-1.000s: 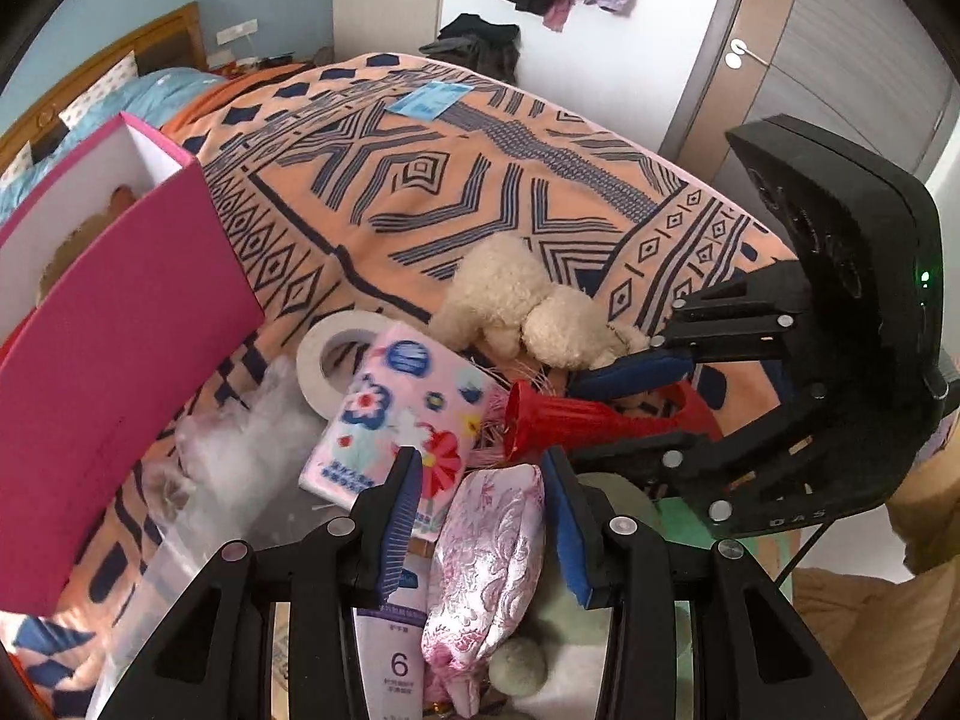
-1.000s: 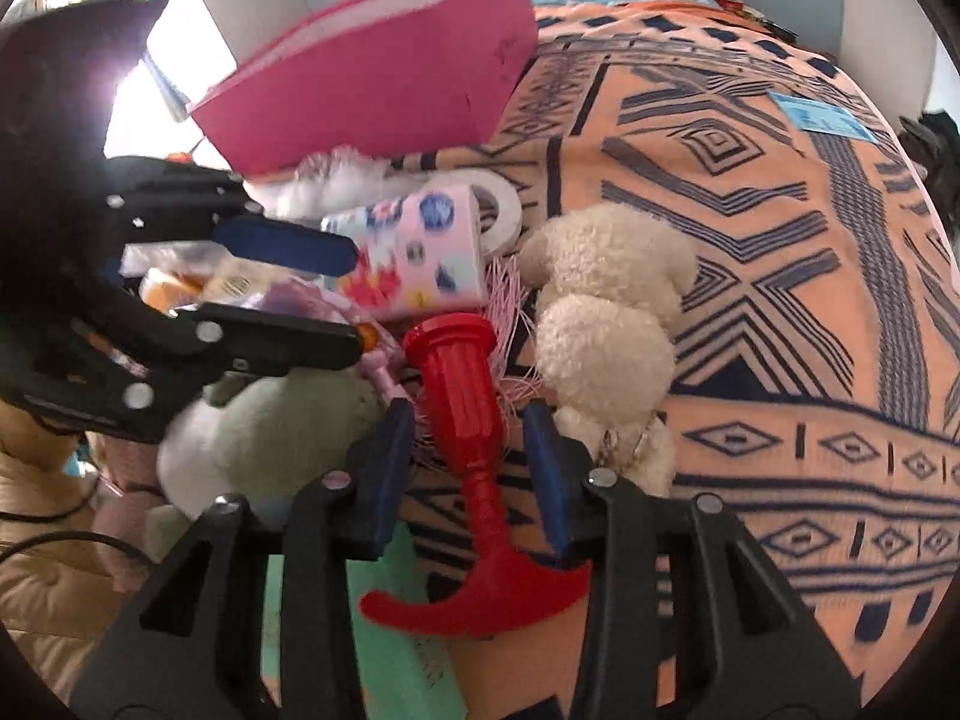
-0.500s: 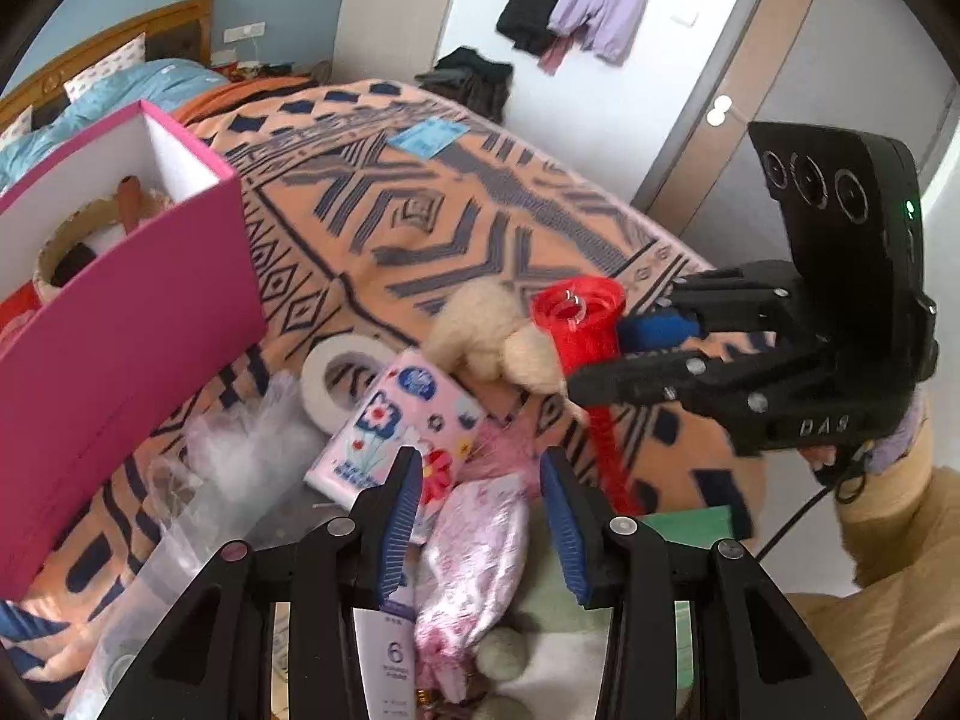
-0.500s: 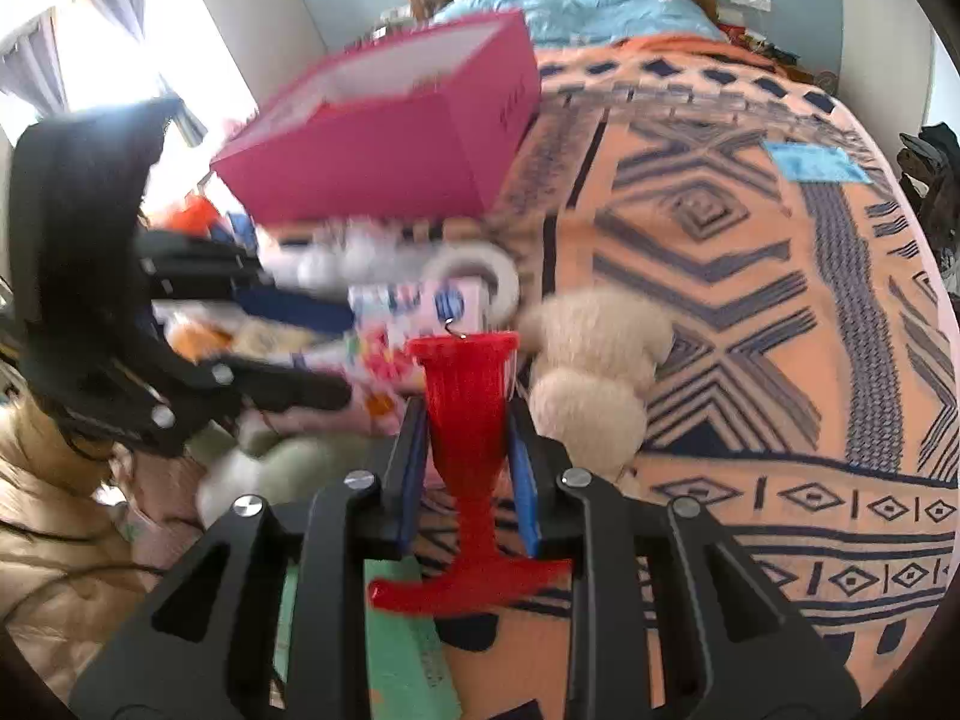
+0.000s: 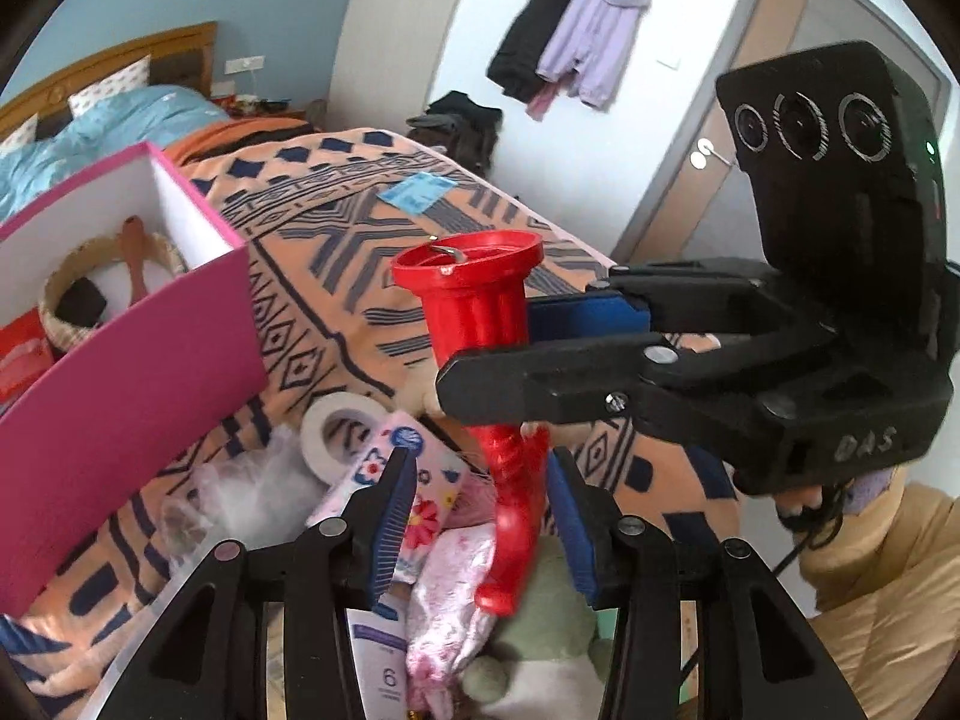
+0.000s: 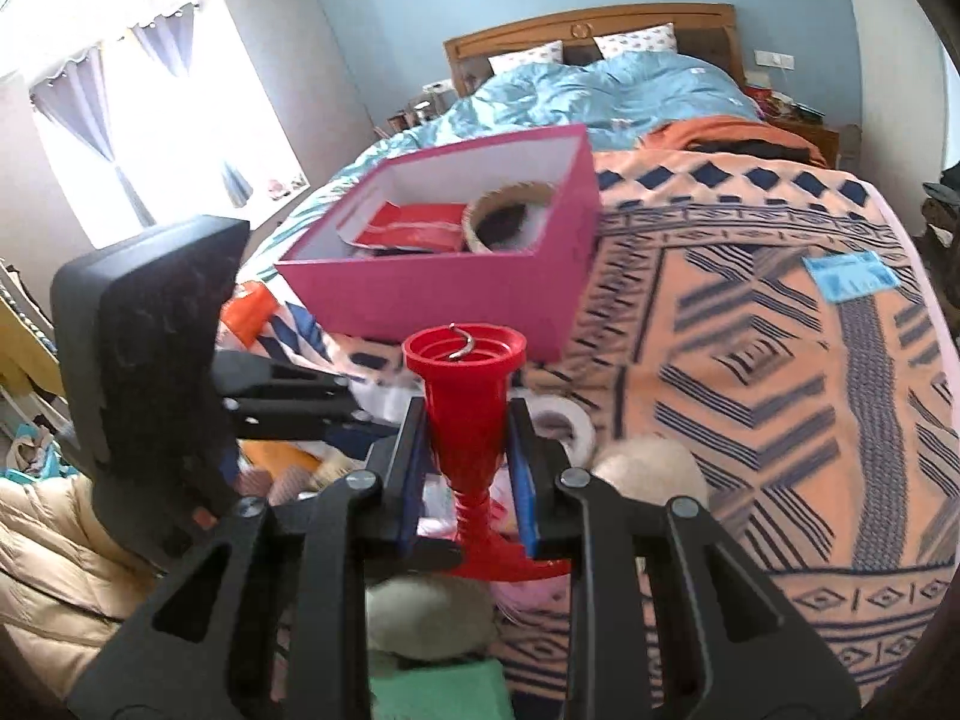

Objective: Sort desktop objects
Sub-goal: 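Lift the red stand with the right gripper and carry it over the pink box, then lower the red stand into the pink box and open the right gripper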

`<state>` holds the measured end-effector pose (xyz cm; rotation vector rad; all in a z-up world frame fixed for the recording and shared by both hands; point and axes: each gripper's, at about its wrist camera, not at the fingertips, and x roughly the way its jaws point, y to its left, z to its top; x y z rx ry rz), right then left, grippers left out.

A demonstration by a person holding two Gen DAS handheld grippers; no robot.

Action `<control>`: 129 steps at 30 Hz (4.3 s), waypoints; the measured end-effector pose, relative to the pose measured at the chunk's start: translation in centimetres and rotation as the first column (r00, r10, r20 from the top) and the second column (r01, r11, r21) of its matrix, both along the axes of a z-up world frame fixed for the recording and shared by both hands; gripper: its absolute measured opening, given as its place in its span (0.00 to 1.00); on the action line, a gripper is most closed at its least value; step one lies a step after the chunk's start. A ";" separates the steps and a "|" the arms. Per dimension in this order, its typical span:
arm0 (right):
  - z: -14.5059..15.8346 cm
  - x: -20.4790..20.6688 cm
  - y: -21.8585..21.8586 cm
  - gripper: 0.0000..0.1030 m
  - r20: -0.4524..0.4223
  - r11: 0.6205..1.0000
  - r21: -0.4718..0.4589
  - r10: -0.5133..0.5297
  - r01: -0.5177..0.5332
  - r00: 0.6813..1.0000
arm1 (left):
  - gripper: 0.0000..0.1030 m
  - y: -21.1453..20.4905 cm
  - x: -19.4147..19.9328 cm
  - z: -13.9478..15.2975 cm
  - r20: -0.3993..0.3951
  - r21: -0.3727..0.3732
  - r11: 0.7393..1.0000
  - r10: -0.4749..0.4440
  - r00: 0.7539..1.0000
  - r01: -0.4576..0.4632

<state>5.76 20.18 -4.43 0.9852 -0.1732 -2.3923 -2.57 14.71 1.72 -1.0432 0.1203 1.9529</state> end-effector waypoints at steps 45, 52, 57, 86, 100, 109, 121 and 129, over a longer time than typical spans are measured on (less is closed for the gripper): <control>4.6 -10.2 -6.2 0.26 -0.049 0.985 -0.113 0.124 -0.129 0.991 | 0.23 -7.7 -7.7 5.0 -0.057 0.066 0.963 0.264 0.963 -0.260; 4.8 -12.1 -6.6 0.26 -0.039 0.987 -0.103 0.118 -0.122 0.992 | 0.23 -7.8 -10.0 5.7 -0.048 0.057 0.957 0.288 0.957 -0.285; 4.8 -13.7 -6.8 0.26 -0.027 0.987 -0.110 0.112 -0.114 0.993 | 0.23 -7.6 -11.3 6.0 -0.052 0.046 0.954 0.299 0.953 -0.297; 1.9 -21.9 -7.4 0.26 0.092 0.994 -0.028 0.104 -0.102 0.990 | 0.23 -7.2 -18.8 2.7 0.079 -0.038 0.923 0.384 0.920 -0.382; 0.2 -26.0 -8.9 0.26 0.169 0.992 0.084 0.078 -0.093 0.983 | 0.23 -6.8 -21.7 1.3 0.112 -0.112 0.906 0.420 0.901 -0.409; -1.5 -28.6 -8.9 0.31 0.199 0.978 0.209 -0.029 -0.014 0.980 | 0.23 -7.7 -23.5 0.3 0.139 -0.135 0.884 0.463 0.875 -0.447; -0.6 -25.1 -6.1 0.35 0.146 0.995 0.101 -0.023 0.009 0.989 | 0.23 -8.4 -21.8 0.7 0.094 -0.111 0.885 0.463 0.881 -0.453; 0.6 -20.7 -4.9 0.36 0.092 1.000 0.011 0.027 -0.028 0.995 | 0.26 -8.5 -17.2 3.9 -0.003 -0.032 0.906 0.422 0.907 -0.422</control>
